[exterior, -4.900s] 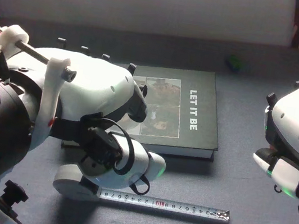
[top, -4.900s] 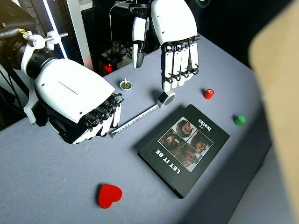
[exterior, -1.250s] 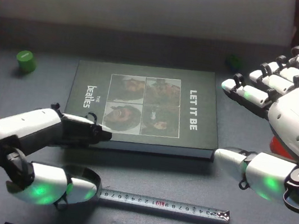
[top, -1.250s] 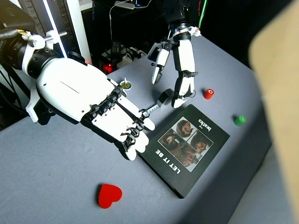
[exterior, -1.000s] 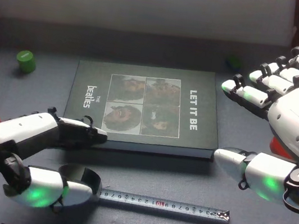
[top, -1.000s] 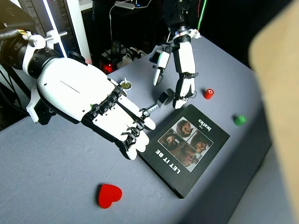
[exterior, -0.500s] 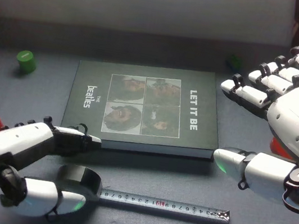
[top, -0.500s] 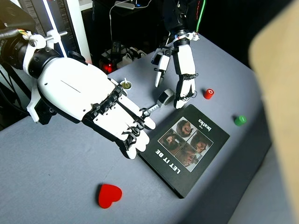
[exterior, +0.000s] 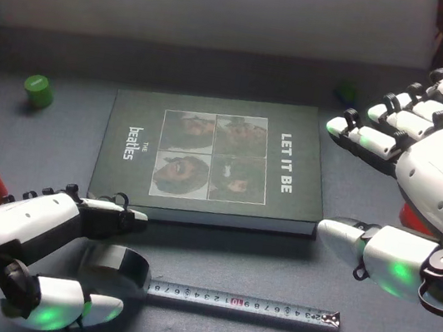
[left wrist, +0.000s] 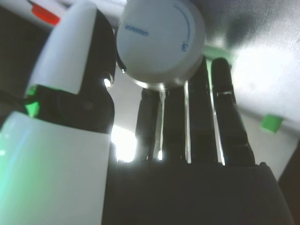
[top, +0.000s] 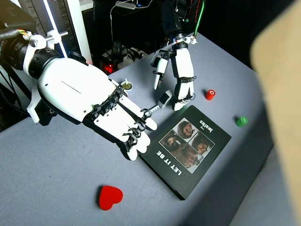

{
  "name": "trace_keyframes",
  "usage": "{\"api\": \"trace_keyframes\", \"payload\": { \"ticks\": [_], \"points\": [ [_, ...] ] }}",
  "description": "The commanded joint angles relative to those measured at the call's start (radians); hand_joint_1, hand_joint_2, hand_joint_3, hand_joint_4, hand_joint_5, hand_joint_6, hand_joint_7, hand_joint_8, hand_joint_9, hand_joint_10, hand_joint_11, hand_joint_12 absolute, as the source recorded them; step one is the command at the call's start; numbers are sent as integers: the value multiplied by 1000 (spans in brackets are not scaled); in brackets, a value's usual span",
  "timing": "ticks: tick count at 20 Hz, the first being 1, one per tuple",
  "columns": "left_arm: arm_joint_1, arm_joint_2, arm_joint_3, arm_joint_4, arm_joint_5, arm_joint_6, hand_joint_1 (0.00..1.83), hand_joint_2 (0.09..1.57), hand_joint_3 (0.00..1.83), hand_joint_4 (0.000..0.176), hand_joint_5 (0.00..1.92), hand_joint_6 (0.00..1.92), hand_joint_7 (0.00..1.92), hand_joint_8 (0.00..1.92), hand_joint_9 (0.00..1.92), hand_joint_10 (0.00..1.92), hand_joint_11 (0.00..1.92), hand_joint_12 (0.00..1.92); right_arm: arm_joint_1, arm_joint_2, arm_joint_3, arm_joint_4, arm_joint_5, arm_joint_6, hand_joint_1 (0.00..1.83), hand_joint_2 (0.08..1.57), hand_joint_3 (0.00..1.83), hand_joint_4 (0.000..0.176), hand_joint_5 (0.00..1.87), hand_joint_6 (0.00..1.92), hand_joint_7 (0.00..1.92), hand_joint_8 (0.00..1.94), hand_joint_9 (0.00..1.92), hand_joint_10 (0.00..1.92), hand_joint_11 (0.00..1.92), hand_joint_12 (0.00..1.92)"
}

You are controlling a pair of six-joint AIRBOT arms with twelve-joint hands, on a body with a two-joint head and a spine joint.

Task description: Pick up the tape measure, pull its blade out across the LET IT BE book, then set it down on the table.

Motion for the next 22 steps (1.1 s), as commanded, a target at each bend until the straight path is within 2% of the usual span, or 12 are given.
{"api": "trace_keyframes", "payload": {
  "ticks": [1,10,11,12,13,14,15,16,17,18,22],
  "points": [
    [-7,-7,3,28,-89,8,1062,1061,0,0,386,1,419,2,425,2,66,786,15,3,-6,-73,46,3,0,1188,1,145,203,7,268,5,231,5,0,782],
    [-26,-33,15,-28,-91,146,1063,1062,0,0,415,8,449,11,443,7,77,789,15,3,-6,-75,41,3,0,1189,0,144,188,0,275,1,239,2,0,771],
    [-27,-35,16,-35,-91,157,1084,1072,1,0,442,5,492,7,480,9,137,797,15,3,-6,-76,41,3,0,1189,0,144,183,0,270,0,234,0,0,776],
    [-28,-37,17,-42,-92,172,1184,1096,1,0,588,8,695,9,684,31,386,817,15,3,-6,-76,41,3,0,1190,0,145,198,4,266,1,223,0,0,737],
    [-28,-38,19,-43,-99,183,1184,1096,1,0,588,8,695,9,684,31,386,817,15,3,-6,-77,41,3,0,1190,0,145,198,4,266,1,223,0,0,737],
    [-29,-39,20,-44,-101,190,1429,1119,0,0,815,8,856,844,872,1026,615,985,15,3,-6,-77,40,3,0,1190,0,144,204,2,271,1,221,0,0,751],
    [-30,-40,21,-44,-101,199,1429,1119,0,0,815,8,856,844,872,1026,615,985,15,3,-6,-77,39,3,0,1190,0,144,204,2,271,1,221,0,0,751],
    [-30,-42,22,-44,-101,207,1381,1132,24,0,796,813,903,1060,905,1273,722,1084,15,3,-6,-77,38,4,0,1190,0,145,202,1,271,1,223,0,0,763],
    [-30,-42,23,-44,-101,216,1368,1154,8,0,826,963,869,1151,866,1368,784,1202,15,3,-6,-77,38,4,0,1190,0,144,205,2,280,5,232,4,0,768],
    [-30,-42,23,-44,-101,222,1363,1153,0,0,901,985,835,1162,867,1371,812,1276,15,3,-6,-77,37,5,0,1189,0,144,222,5,294,5,254,7,0,825],
    [-32,-43,22,-41,-108,227,1362,1155,1,0,904,995,823,1174,859,1378,804,1290,15,3,-6,-80,36,5,0,1189,0,144,211,0,284,0,239,0,0,802]
  ]
}}
